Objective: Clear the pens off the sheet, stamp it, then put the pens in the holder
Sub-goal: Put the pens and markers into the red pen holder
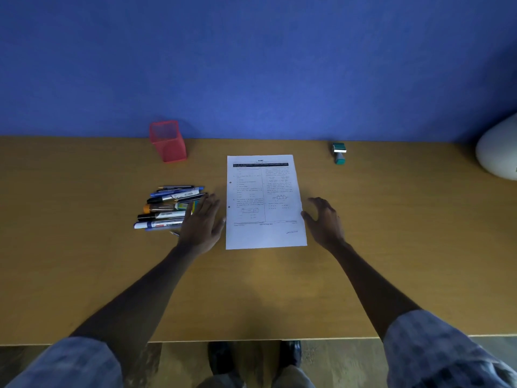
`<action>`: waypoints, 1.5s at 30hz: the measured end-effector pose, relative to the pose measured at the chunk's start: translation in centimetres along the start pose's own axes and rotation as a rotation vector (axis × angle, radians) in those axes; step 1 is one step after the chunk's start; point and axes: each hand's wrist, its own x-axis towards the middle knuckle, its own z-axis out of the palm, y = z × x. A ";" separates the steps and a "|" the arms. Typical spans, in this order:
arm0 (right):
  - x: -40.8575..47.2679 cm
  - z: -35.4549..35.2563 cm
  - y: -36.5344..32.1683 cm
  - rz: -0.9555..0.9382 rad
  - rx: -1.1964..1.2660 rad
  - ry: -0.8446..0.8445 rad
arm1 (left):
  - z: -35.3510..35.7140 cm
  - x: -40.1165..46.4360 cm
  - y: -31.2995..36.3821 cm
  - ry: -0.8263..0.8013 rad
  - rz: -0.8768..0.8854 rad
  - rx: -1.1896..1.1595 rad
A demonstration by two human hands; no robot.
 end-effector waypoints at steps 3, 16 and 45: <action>-0.5 0.4 -0.2 -0.066 -0.063 -0.056 | 0.4 -0.5 0.0 -0.066 0.041 0.003; -0.9 1.5 0.6 -0.032 -0.244 -0.175 | 1.8 -1.2 0.1 -0.129 0.066 -0.003; -3.9 0.9 -1.8 -0.152 -0.013 -0.022 | -0.1 -3.9 -1.6 0.020 -0.025 -0.004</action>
